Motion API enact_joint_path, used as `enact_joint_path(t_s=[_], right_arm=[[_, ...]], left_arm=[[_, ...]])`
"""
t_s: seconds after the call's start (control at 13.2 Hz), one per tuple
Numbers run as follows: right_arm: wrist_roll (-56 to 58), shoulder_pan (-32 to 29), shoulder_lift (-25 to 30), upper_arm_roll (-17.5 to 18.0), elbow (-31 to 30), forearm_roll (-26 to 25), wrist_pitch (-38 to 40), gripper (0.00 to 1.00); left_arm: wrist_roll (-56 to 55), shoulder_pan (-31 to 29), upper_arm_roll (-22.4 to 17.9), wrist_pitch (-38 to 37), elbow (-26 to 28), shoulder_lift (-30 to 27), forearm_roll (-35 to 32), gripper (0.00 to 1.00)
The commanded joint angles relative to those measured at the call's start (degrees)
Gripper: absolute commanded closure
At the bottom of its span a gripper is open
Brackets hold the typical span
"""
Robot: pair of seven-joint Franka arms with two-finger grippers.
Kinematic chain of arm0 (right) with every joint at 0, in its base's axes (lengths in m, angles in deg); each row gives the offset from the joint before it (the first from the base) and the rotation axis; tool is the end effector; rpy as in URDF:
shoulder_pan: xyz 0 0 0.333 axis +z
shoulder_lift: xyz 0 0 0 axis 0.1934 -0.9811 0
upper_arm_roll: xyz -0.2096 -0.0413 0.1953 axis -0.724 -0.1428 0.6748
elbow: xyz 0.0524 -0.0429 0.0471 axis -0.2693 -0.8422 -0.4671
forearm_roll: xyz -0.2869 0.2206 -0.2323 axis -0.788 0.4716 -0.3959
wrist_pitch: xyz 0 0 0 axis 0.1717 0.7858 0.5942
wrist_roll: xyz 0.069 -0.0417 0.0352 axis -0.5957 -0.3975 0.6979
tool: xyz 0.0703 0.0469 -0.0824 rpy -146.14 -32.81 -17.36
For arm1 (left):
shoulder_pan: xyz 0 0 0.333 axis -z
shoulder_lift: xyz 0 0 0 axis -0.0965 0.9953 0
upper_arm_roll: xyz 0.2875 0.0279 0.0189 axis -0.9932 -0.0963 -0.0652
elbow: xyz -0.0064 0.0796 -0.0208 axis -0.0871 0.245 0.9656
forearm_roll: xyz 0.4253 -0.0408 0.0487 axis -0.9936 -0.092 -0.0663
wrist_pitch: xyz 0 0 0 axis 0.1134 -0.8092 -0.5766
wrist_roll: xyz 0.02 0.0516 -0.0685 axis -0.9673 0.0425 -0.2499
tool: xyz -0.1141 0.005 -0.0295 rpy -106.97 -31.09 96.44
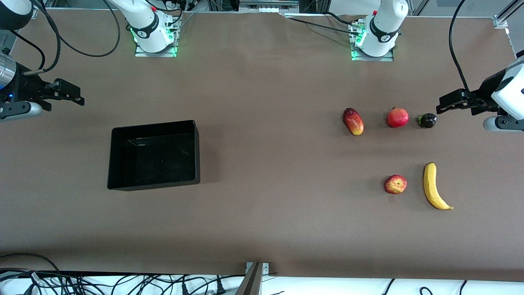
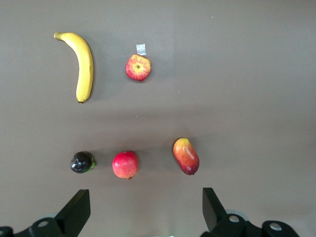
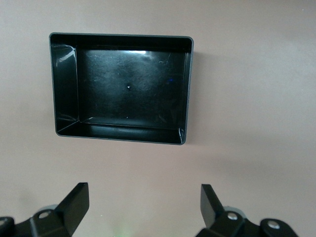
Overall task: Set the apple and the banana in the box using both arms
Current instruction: 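Reach the right gripper to the box rim while the left gripper reaches the apple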
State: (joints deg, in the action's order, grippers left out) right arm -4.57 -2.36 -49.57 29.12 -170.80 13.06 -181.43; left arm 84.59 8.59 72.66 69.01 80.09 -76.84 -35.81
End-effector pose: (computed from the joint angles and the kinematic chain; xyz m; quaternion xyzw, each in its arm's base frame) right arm 0.5991 -0.0063 0.5295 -0.9957 -0.0789 0.0379 0.0299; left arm 0.6224 -0.0154 0.5655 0.9975 0.0038 -0.0621 0.0327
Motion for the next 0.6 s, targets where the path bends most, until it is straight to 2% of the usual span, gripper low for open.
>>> enact_joint_path(t_s=[0.0,0.15,0.38,0.53], right_arm=[[-1.1,0.5,-0.6,-0.1,1.6,-0.9,1.6,0.0],[-0.6,0.4,-0.7,-0.2,1.7,-0.9,1.1,0.0],[-0.3,0.2,-4.5,-0.4,1.0,-2.8,0.4,0.0],[-0.3,-0.3,-8.3,-0.7,-2.9,-3.1,-5.6,0.0]], left_arm=[[-0.4,-0.7,1.1,0.7,0.6,-0.5,-1.5,0.0],[-0.4,-0.7,1.1,0.7,0.7,-0.5,-1.5,0.0],[-0.5,-0.8,1.1,3.0,0.7,1.4,-1.6,0.0],[-0.5,-1.0,1.1,7.6,0.6,5.2,-1.6,0.0]])
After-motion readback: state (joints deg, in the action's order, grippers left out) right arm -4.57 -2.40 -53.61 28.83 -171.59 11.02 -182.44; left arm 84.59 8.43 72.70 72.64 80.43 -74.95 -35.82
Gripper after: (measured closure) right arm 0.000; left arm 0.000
